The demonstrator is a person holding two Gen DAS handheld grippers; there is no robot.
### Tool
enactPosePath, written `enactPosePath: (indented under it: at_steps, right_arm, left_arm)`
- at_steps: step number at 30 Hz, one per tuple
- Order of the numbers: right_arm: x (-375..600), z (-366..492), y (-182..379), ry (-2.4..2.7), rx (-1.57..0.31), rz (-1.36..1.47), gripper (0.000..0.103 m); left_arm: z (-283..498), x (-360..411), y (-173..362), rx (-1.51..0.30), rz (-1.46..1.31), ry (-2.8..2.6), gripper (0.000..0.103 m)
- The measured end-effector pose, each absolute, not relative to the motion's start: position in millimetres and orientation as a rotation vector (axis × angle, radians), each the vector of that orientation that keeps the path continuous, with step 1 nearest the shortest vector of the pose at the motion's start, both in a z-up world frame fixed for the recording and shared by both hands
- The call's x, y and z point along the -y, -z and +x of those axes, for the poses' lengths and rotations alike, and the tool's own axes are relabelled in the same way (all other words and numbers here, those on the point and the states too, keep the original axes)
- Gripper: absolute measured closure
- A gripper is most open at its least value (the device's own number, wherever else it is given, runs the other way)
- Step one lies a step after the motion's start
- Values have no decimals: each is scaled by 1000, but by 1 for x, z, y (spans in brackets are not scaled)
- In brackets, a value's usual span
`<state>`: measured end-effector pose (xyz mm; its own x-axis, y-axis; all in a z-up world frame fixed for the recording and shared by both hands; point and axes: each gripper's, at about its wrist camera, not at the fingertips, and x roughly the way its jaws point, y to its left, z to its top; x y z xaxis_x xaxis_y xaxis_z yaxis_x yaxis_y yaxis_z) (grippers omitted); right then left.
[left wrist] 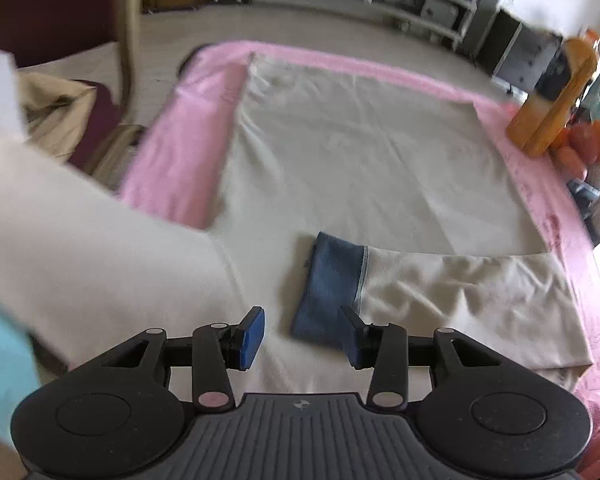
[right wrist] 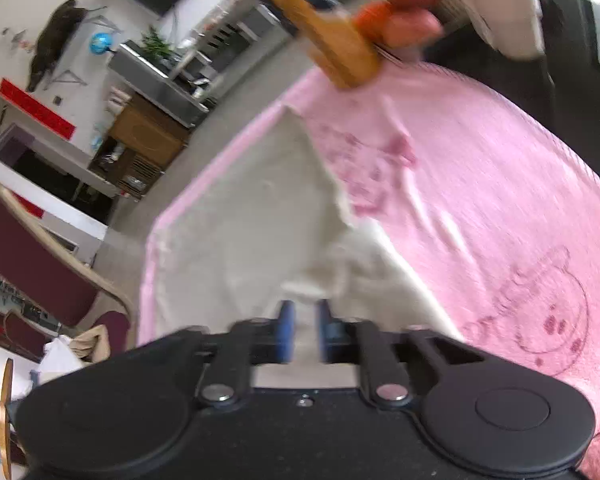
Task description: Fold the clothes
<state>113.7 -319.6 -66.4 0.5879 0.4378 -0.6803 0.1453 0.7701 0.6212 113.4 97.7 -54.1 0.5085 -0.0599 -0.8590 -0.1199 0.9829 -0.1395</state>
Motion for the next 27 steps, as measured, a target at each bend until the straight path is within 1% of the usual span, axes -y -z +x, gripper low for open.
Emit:
enactPosePath:
  at_steps: [3,5,6,7,8,12,14,15,16,17,18,19,23,27]
  right_arm:
    - [322,120,97,-163,-1082,691,92]
    - [321,122,104,-179,-1126,696,90]
    - [319,121,103,-177,-1125,669,87]
    - [316,121,103,-174,-1124,642,81]
    - [313,121,102,-168,-1122,614,78]
    - [303,123,103,-175,-1139,561,78]
    - [299,122,101,-172,-1135,533,75]
    - [298,122,100,-169,-1131,520,74]
    - [300,123,100,-162,-1119,527,74]
    - [302,124,100,-154,-1106,533,74]
    - [304,125,100,-147,-1094,539,74]
    - [309,124,98,-134,-1061,562,74]
    - [334,116,88,-32,-931,644,74]
    - [347,106,91,14,-935,665,72]
  left_arm:
    - [131,-92,66,-1059,-163,-45,60]
    - [138,-88,74,-1073,-151,-49,59]
    - [142,-87,77,-1080,-145,-51,59]
    - [145,-85,81,-1086,-140,-54,59]
    - [148,-84,84,-1089,-131,-53,59]
    - [158,-83,91,-1085,-112,-42,59]
    - [156,-79,91,-1066,-98,-24,65]
    - [154,-74,90,-1052,-75,-10,74]
    - [152,-69,90,-1037,-51,4,87]
    - [148,-64,88,-1013,-28,12,90]
    - [144,-59,85,-984,-6,14,98]
    - [140,-54,83,-956,17,17,101]
    - [109,-48,53,-806,4,20,101]
    - [73,-47,15,-681,-49,20,101]
